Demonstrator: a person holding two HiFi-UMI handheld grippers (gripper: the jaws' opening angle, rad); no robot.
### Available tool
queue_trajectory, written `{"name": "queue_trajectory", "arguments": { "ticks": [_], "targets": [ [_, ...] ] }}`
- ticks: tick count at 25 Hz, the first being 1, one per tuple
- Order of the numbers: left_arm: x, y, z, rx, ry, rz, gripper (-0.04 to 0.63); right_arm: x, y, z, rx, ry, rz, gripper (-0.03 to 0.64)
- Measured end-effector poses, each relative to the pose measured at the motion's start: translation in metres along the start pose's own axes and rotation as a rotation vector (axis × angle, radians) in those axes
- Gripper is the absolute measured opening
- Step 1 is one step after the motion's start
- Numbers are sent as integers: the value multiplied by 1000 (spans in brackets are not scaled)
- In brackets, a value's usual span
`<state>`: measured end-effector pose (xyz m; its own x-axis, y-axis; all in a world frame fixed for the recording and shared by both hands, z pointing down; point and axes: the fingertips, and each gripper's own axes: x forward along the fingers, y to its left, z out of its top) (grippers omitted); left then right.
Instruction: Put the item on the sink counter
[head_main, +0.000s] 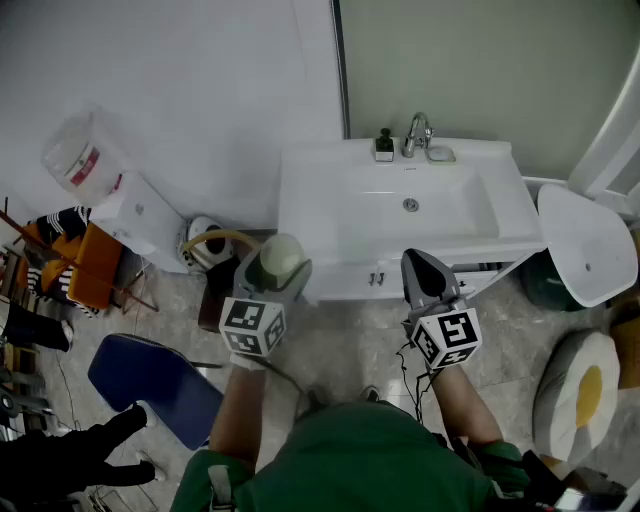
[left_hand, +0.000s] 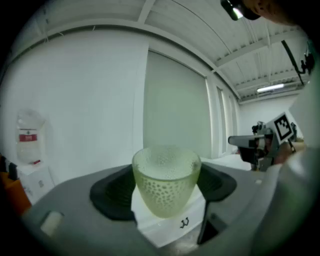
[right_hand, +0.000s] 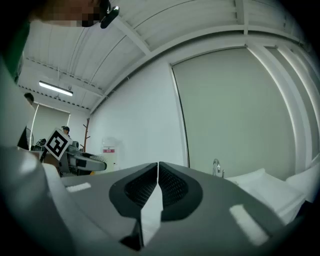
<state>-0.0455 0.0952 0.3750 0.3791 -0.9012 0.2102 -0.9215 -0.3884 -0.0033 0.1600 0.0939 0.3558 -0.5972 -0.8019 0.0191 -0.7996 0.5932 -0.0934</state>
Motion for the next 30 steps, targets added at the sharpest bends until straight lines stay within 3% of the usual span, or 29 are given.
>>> {"name": "queue_trajectory", "arguments": {
  "ticks": [7,13,30],
  "targets": [
    [-64,58,-2,17,-38,66,374,29,49,-19,2,10,2,6],
    [-90,80,-5,24,-40,84,374,34,71,-19,9,9,-15,6],
    [-114,140,2,35,-84,-8,374,51,127,22,-31,-67,-124,6]
  ]
}}
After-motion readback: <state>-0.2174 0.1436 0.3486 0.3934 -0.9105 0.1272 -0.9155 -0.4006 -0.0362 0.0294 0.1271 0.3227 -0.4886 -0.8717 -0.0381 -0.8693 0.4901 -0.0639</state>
